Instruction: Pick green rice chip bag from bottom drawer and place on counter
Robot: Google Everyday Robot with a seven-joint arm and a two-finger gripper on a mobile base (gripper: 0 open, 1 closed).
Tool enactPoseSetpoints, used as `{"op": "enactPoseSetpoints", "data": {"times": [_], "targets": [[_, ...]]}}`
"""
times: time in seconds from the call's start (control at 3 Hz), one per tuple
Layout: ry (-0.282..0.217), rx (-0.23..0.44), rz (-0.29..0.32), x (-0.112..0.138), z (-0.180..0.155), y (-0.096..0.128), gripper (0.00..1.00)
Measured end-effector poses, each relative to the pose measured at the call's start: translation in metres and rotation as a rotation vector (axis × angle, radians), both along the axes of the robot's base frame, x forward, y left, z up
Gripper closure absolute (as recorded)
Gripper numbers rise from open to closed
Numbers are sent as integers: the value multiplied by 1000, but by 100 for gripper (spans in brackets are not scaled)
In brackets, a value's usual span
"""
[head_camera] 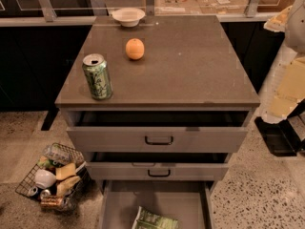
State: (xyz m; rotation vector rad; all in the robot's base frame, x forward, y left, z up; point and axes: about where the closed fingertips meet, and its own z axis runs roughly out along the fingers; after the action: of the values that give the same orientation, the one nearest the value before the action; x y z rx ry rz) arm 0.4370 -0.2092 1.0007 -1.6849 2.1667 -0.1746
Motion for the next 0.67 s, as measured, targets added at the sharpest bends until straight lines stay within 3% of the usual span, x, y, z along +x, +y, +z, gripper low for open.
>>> {"op": "enactPoseSetpoints", "data": {"times": [0.67], "targets": [[-11, -38, -24, -2, -20, -9, 0]]}}
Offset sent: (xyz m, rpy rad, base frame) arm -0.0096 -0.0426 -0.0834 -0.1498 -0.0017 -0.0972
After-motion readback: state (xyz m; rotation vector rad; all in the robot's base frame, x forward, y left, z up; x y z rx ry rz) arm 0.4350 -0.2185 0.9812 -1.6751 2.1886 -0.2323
